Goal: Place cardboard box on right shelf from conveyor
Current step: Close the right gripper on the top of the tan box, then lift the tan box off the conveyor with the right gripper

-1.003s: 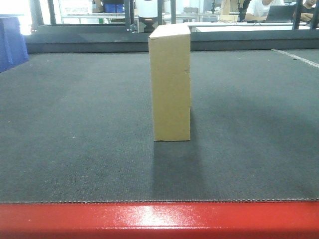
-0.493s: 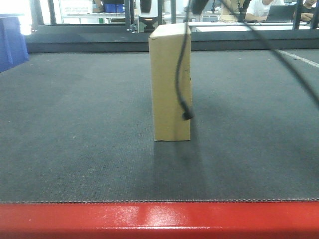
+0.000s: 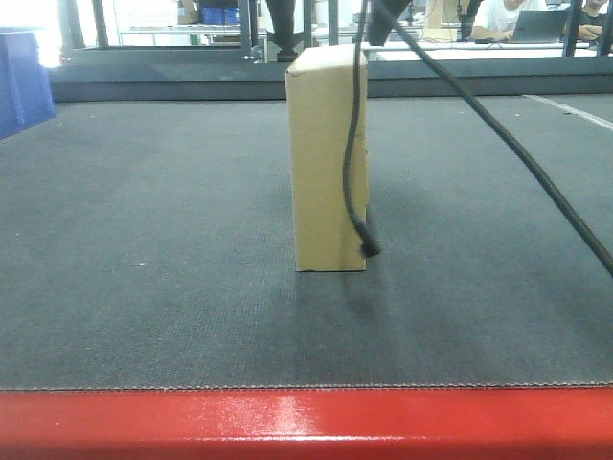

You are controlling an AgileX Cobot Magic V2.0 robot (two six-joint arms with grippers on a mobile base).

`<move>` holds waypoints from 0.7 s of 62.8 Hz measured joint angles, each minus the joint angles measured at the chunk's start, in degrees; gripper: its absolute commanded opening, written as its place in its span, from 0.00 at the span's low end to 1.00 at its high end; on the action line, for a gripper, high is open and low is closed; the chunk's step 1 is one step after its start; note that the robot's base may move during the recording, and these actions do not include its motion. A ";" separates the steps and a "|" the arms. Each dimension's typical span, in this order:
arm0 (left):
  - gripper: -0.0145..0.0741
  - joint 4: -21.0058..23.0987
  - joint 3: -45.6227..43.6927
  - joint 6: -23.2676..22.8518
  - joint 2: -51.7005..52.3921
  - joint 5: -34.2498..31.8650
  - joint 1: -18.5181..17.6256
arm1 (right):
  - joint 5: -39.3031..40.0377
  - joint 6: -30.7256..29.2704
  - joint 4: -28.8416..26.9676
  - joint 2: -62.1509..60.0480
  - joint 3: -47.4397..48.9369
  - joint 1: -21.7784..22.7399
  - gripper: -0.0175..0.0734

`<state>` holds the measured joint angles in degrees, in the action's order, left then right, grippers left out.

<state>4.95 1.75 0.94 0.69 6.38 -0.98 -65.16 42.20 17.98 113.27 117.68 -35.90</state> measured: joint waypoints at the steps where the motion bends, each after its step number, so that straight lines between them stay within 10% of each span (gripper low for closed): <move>1: 0.03 0.00 0.00 0.00 0.00 0.00 0.00 | 0.01 0.00 0.00 0.05 0.00 0.00 0.88; 37: 0.03 0.00 0.00 0.00 0.00 0.00 0.00 | 0.82 0.03 0.48 5.42 0.00 0.00 0.87; 44: 0.03 0.00 0.00 0.00 0.00 0.00 0.00 | 0.80 0.03 0.48 6.16 0.00 0.00 0.75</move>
<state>4.95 1.75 0.94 0.69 6.38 -0.98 -64.36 42.24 18.46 119.43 117.68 -35.90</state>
